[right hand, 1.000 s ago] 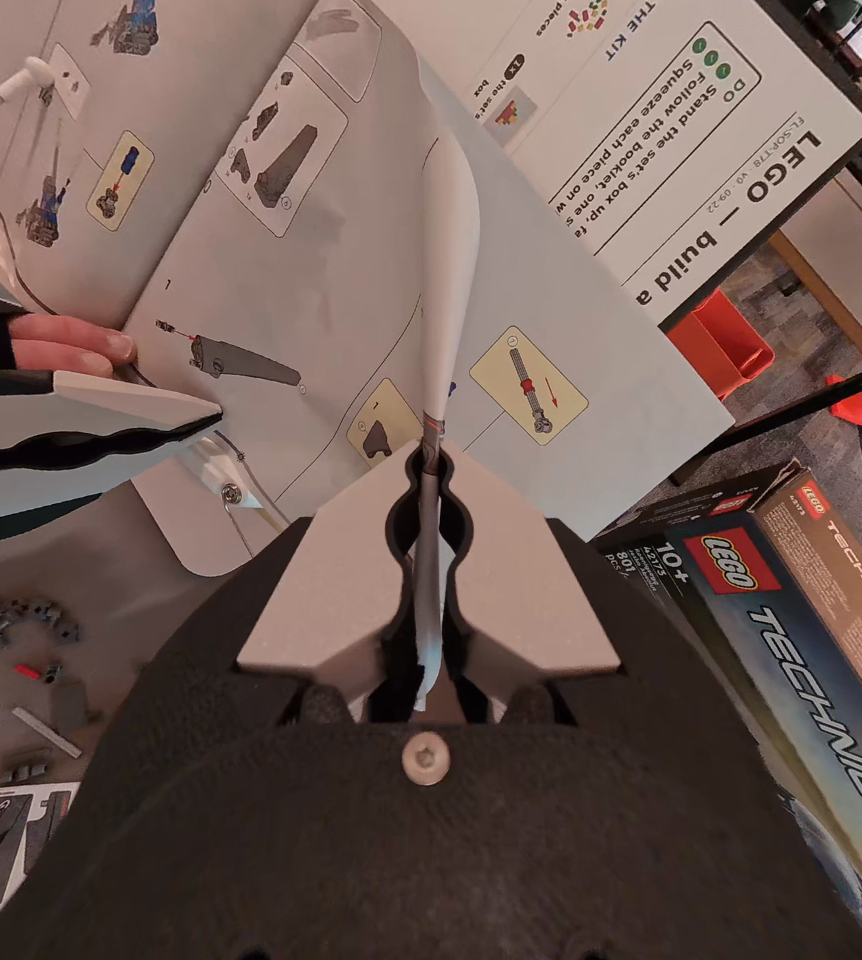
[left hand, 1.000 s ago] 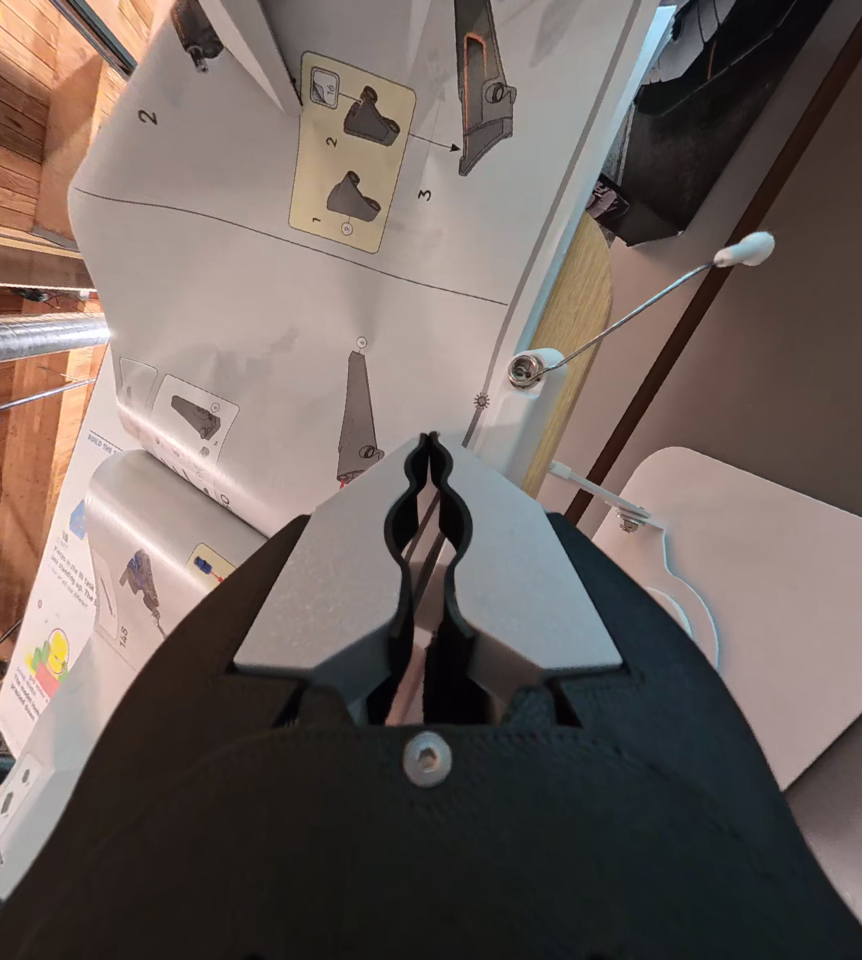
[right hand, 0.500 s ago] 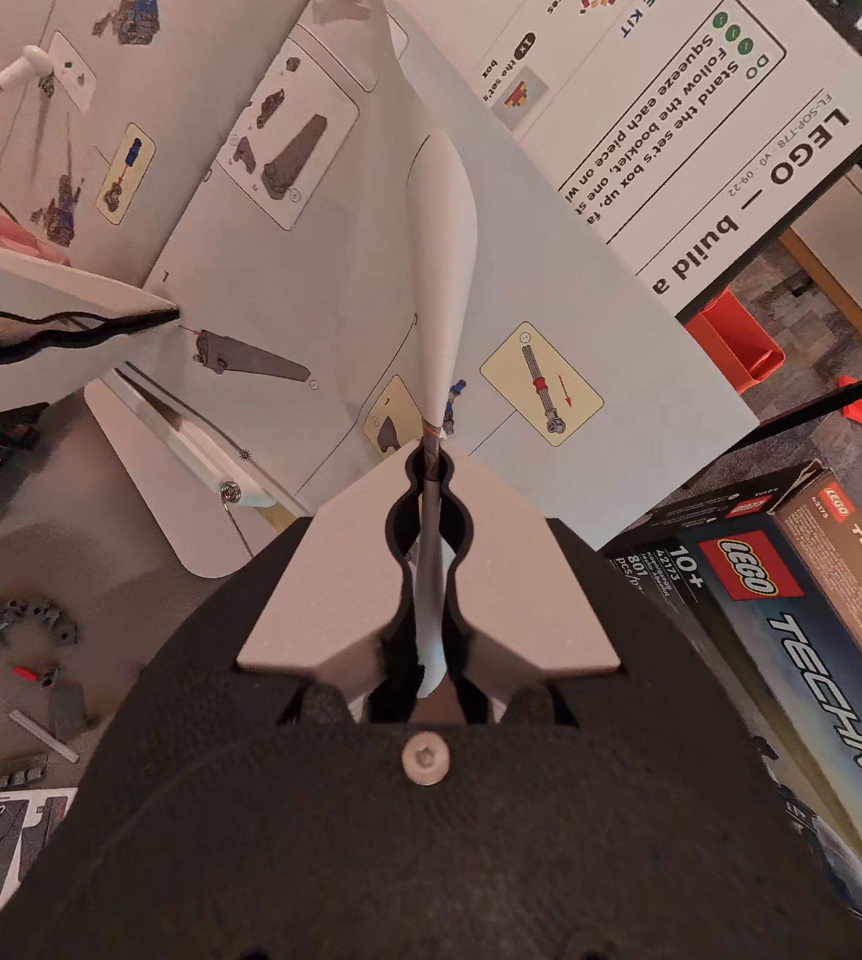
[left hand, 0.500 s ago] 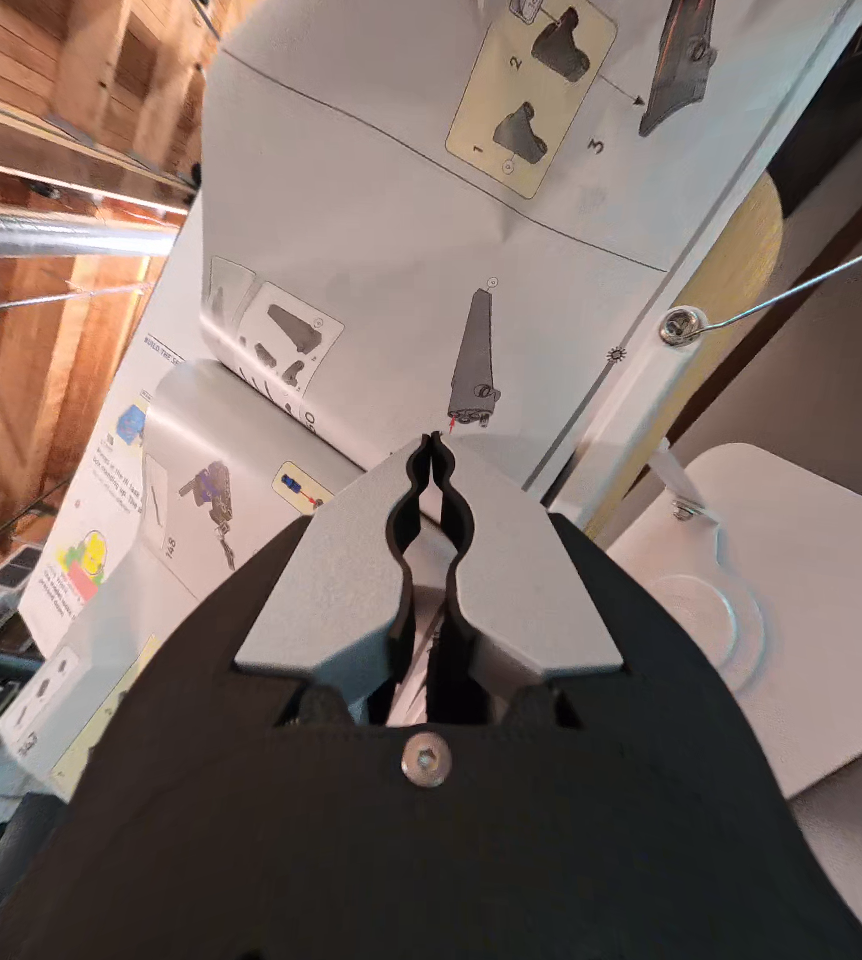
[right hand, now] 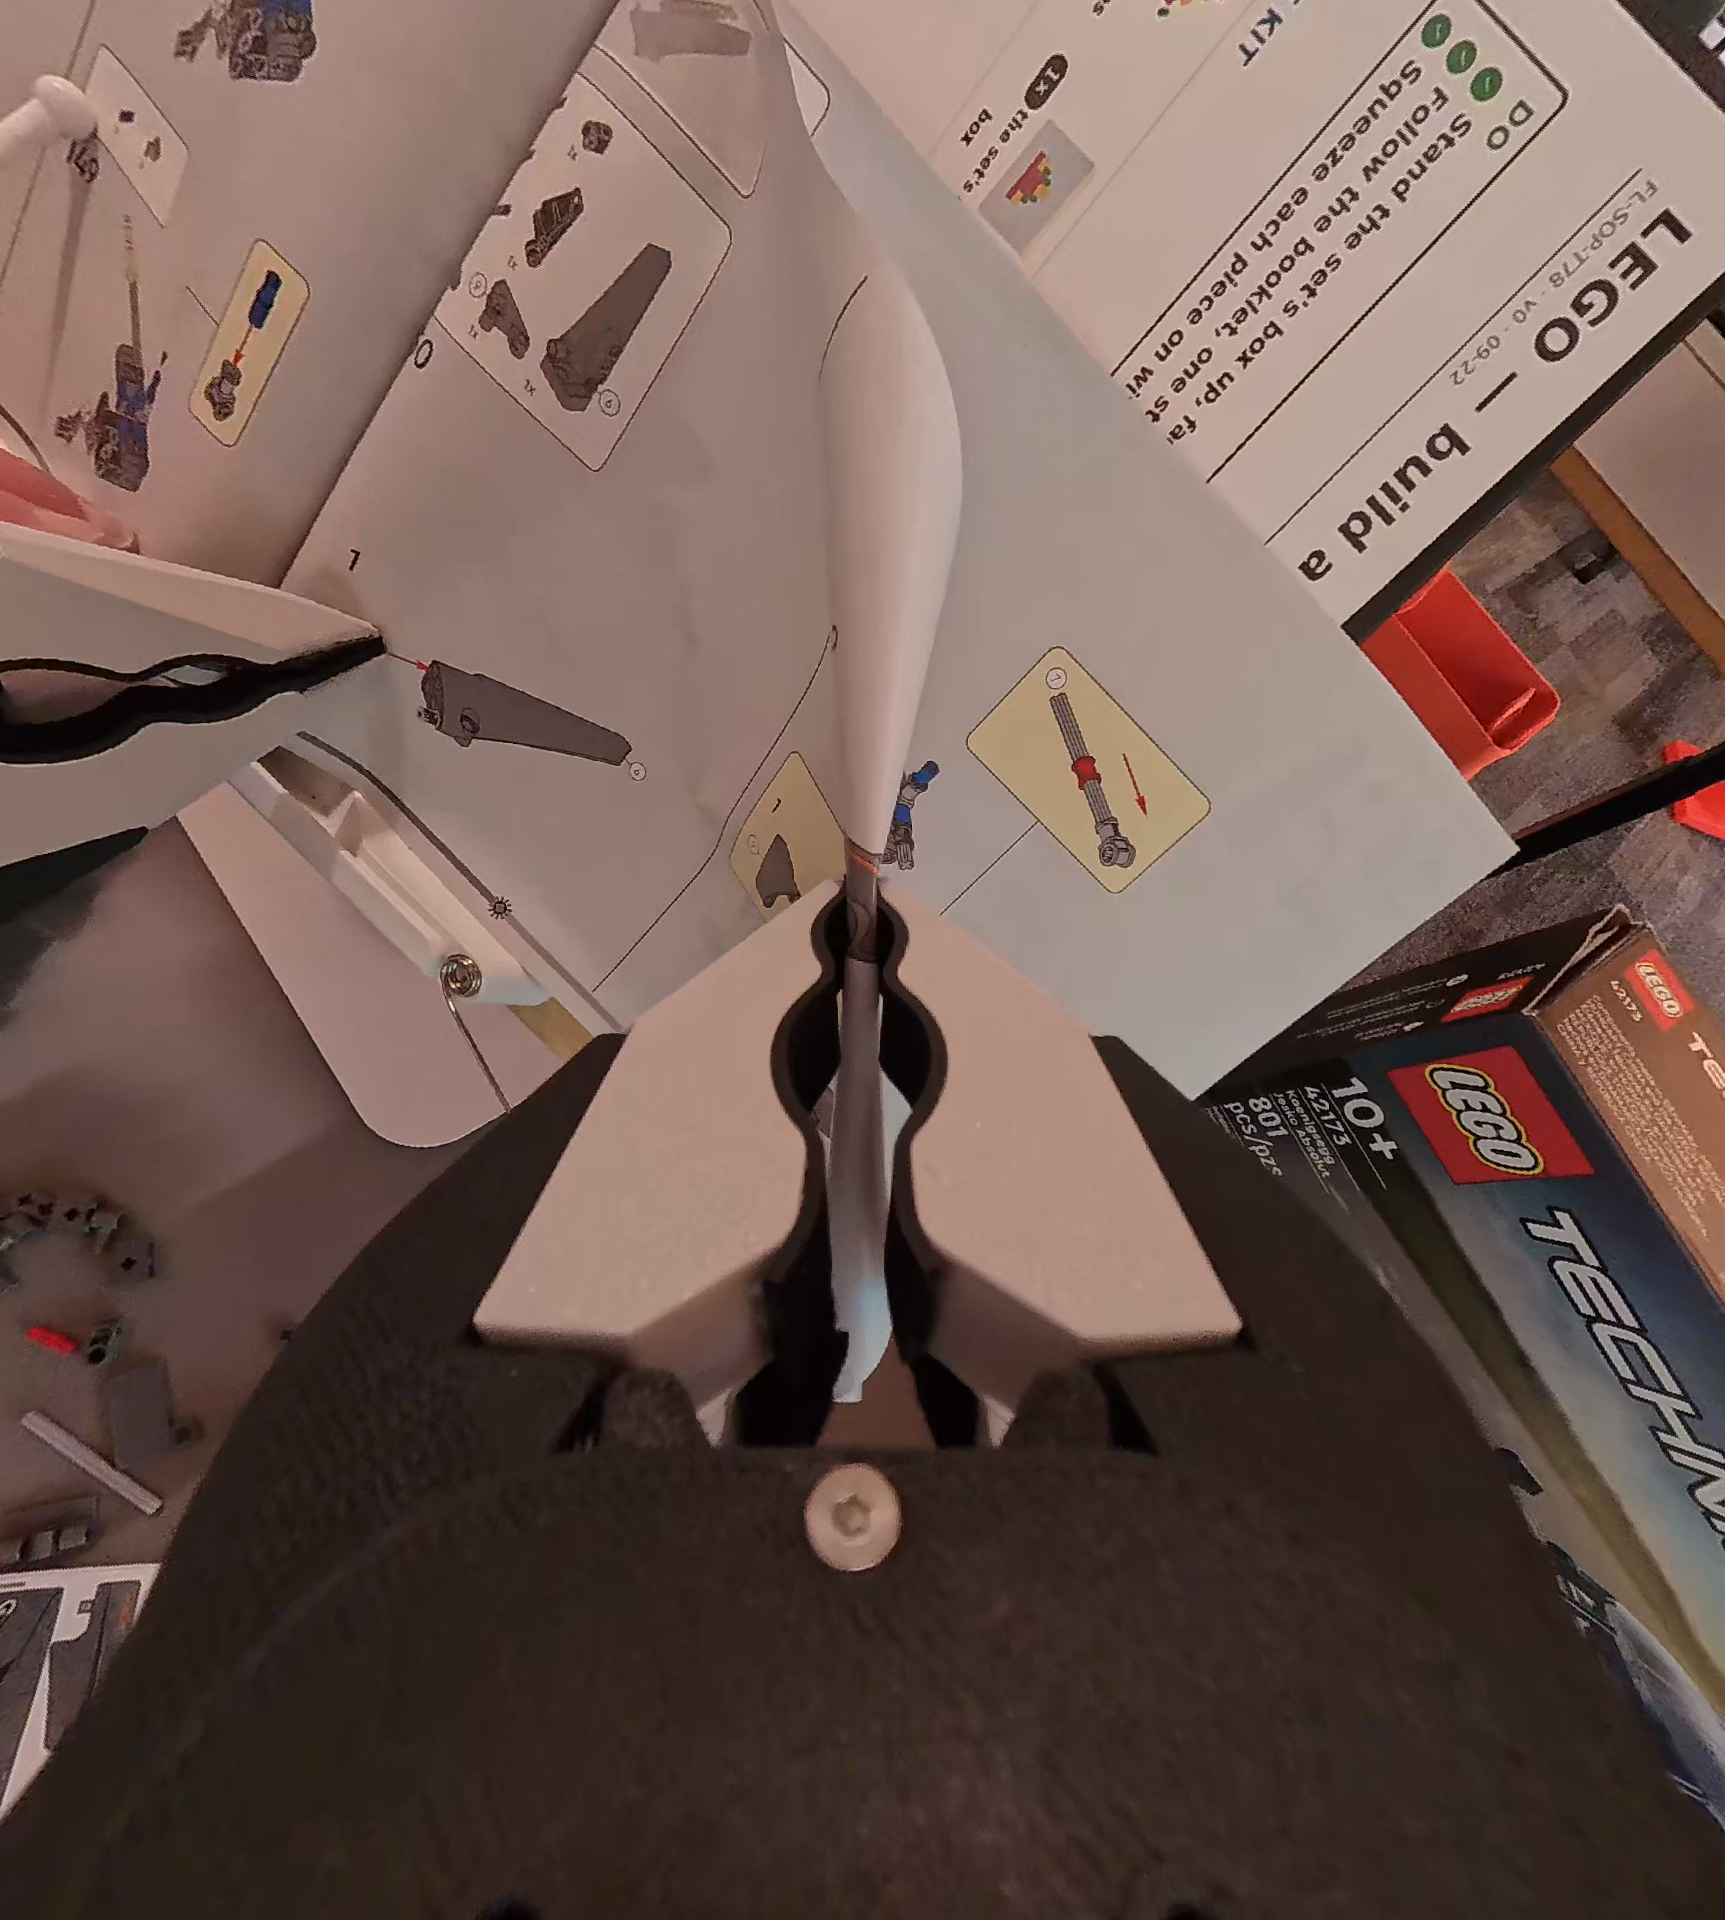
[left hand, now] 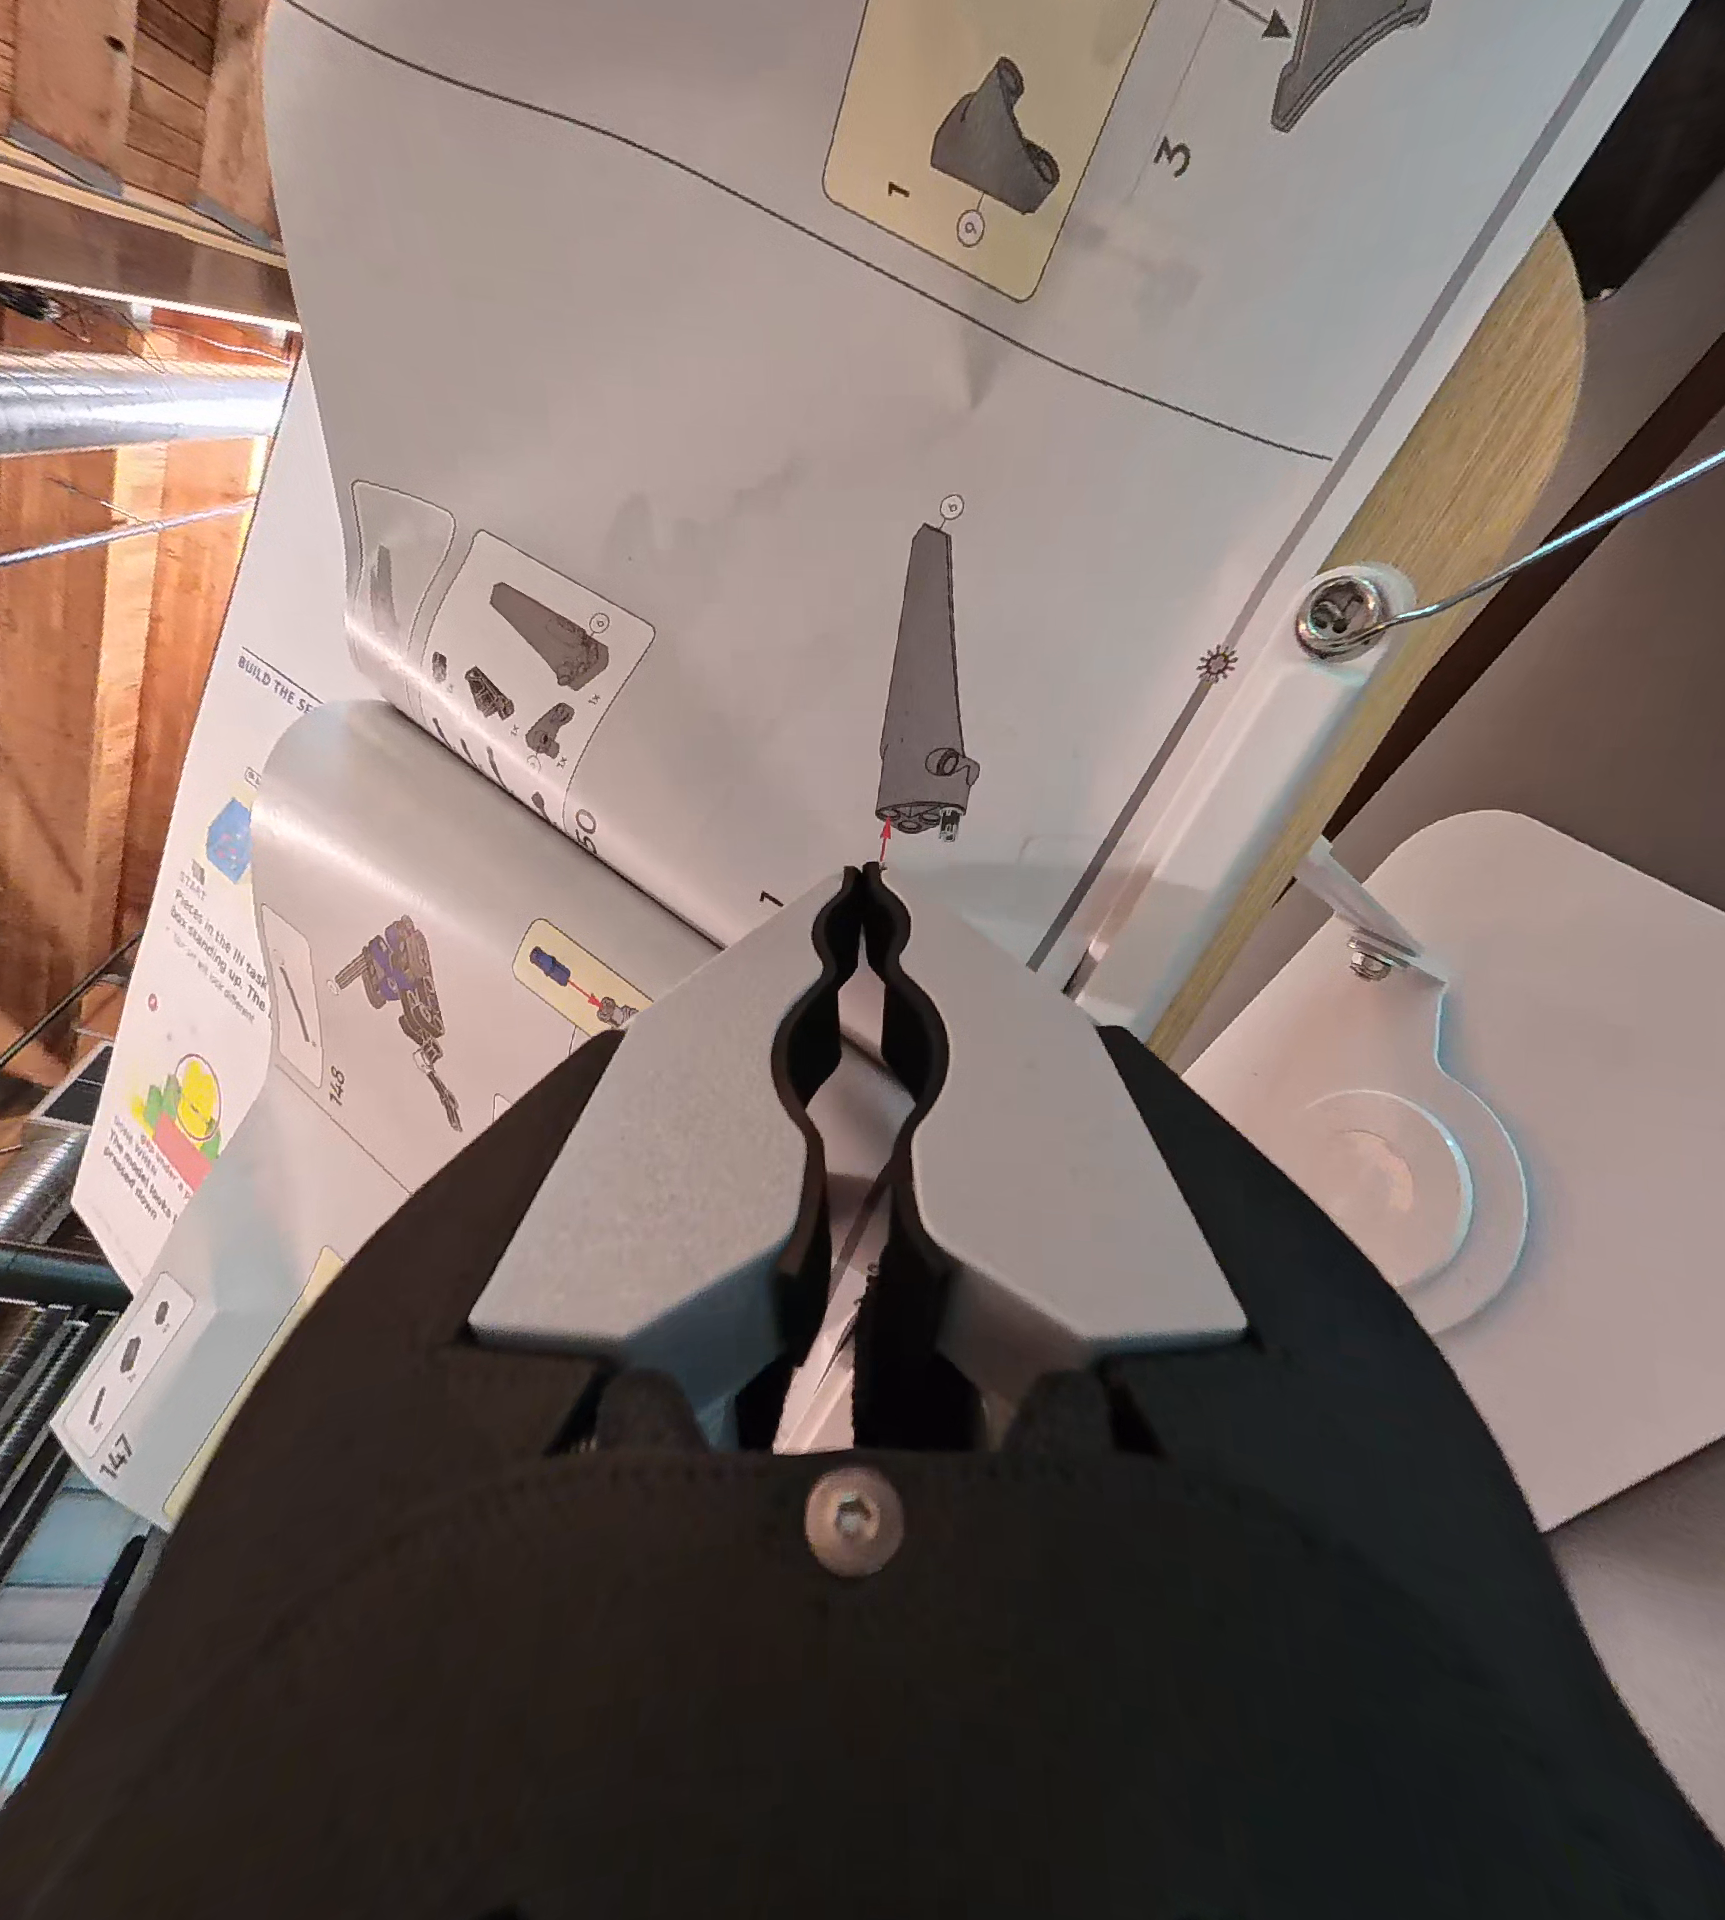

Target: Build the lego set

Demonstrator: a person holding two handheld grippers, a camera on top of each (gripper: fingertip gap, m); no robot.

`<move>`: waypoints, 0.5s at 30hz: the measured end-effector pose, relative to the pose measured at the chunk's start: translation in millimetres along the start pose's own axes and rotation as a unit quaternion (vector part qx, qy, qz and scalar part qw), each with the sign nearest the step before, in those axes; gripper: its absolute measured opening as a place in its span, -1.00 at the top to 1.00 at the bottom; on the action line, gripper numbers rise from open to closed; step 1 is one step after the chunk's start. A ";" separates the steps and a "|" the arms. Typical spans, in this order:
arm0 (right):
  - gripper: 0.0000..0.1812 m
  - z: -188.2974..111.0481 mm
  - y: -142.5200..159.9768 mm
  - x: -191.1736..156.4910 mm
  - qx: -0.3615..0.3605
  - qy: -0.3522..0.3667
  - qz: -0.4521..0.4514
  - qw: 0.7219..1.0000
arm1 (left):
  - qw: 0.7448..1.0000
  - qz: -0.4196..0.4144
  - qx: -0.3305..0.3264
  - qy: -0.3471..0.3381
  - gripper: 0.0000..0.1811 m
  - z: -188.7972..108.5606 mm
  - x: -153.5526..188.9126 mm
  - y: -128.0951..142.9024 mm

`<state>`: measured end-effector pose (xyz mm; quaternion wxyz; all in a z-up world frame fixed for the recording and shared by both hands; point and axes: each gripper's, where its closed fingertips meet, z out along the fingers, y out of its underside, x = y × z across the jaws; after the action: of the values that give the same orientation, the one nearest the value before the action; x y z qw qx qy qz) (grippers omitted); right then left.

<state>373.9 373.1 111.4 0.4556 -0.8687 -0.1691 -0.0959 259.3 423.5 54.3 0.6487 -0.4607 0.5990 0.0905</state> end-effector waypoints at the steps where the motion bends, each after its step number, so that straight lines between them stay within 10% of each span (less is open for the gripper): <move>1: 1.00 -0.1 0.1 -0.2 0.000 0.000 0.001 1.000 | 1.000 0.001 0.000 0.000 1.00 0.0 0.2 0.0; 15: 0.76 2.5 25.3 2.9 -0.019 0.002 0.013 1.000 | 1.000 0.014 0.003 -0.009 1.00 1.1 1.7 -0.1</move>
<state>386.2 362.4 91.7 0.4404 -0.8793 -0.1549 -0.0944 260.6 423.4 52.7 0.6543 -0.4499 0.5993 0.1020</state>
